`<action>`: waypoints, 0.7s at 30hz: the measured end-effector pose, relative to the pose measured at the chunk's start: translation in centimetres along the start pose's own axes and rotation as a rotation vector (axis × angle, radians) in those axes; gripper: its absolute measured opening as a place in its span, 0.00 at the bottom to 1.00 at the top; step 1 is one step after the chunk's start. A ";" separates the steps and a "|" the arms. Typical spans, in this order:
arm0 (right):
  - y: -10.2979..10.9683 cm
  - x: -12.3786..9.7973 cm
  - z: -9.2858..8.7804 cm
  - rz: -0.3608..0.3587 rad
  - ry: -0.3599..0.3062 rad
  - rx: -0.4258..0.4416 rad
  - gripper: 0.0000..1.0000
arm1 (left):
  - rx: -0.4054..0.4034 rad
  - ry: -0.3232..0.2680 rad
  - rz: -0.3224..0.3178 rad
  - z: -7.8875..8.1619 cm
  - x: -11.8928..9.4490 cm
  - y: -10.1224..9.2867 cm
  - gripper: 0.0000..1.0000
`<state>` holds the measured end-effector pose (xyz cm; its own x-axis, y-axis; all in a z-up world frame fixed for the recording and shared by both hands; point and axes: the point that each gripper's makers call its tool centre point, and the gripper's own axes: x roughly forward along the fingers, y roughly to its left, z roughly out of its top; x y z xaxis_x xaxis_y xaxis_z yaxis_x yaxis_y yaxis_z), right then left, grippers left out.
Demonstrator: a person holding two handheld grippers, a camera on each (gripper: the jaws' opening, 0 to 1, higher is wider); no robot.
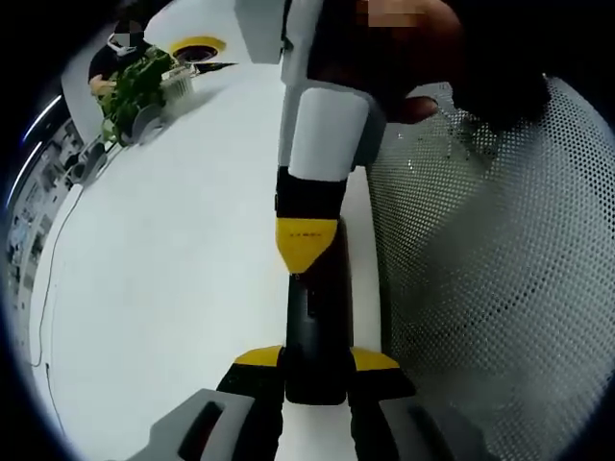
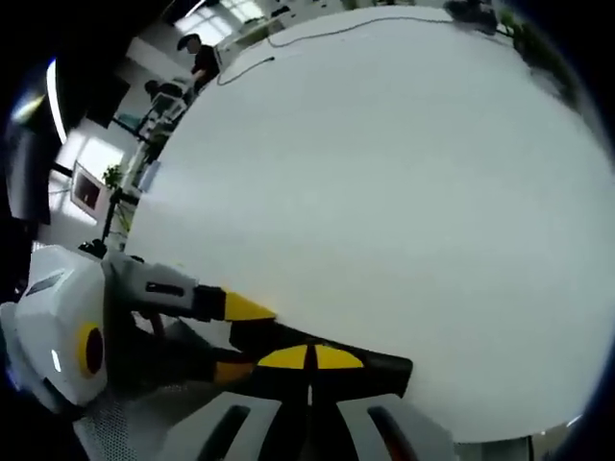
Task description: Press the specified remote control buttons in sequence, fully releasing each button before pressing the next.
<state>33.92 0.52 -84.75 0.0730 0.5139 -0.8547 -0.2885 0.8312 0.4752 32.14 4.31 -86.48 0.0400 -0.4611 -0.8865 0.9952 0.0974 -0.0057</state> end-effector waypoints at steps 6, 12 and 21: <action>0.1 0.1 -0.7 0.004 0.038 0.014 0.00 | -0.003 -0.003 0.001 0.0 0.0 0.0 0.25; 0.3 0.3 -1.0 0.011 0.055 0.014 0.00 | -0.008 -0.011 0.003 0.0 -0.1 0.0 0.25; 0.3 0.6 -1.1 0.010 0.071 0.007 0.00 | -0.008 -0.013 0.001 0.0 -0.1 0.0 0.25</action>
<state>32.81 0.78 -85.34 0.0025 0.5065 -0.8623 -0.2824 0.8275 0.4852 32.12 4.35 -86.44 0.0422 -0.4726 -0.8803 0.9945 0.1045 -0.0084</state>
